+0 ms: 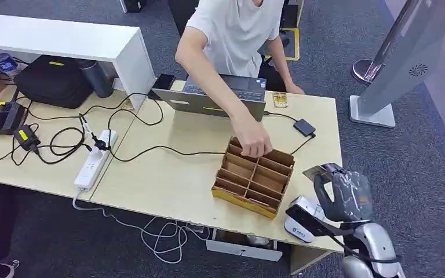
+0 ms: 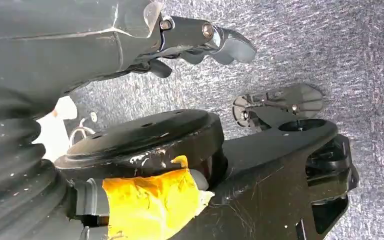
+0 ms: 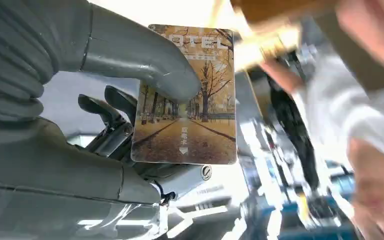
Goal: Pass the card to the sensor for recognition and then transmit it.
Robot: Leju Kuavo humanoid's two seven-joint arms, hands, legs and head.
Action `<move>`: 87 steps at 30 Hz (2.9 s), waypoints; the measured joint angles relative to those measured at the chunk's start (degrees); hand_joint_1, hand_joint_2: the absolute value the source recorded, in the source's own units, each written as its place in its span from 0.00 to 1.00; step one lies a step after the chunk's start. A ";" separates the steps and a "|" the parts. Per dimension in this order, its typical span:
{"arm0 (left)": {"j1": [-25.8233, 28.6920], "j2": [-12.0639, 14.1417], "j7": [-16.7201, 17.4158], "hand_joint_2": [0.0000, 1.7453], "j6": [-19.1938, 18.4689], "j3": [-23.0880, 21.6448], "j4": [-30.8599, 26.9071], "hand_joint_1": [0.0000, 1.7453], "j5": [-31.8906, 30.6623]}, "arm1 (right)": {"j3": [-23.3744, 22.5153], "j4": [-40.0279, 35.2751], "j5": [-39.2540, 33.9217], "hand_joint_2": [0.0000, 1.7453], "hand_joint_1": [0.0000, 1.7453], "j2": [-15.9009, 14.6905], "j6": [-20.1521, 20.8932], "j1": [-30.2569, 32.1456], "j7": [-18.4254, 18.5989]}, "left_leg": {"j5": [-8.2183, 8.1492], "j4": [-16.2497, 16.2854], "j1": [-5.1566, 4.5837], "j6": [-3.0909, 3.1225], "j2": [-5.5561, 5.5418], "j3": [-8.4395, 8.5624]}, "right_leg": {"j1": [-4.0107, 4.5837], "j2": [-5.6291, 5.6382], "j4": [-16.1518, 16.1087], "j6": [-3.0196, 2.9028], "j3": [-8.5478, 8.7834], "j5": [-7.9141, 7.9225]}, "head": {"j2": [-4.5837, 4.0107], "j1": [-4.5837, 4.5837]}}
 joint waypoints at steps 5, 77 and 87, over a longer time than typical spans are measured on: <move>0.00 -0.02 0.00 1.00 0.20 -0.59 0.02 0.00 -0.59 | 0.50 -1.13 0.48 1.00 1.00 -0.09 1.99 -7.06 1.20 | 0.05 0.00 0.00 0.00 0.00 0.00 | 0.00 0.01 0.02 0.00 -0.01 0.02 | 0.00 0.00; -0.17 0.15 1.66 1.00 -0.52 -1.14 0.07 0.00 1.55 | 19.95 -6.23 11.01 1.00 0.00 2.67 -5.55 11.80 1.24 | -0.03 -0.05 0.05 -0.12 -0.07 -0.14 | 0.04 -0.02 -0.02 -0.05 -0.16 -0.03 | 0.00 0.02; -0.23 0.17 1.86 1.00 -0.57 -1.14 0.07 0.00 1.38 | 21.53 -1.16 12.26 1.00 0.00 3.65 -5.47 9.59 2.58 | -0.02 -0.04 0.05 -0.11 -0.06 -0.15 | 0.04 -0.03 -0.03 -0.05 -0.16 -0.04 | 0.00 0.02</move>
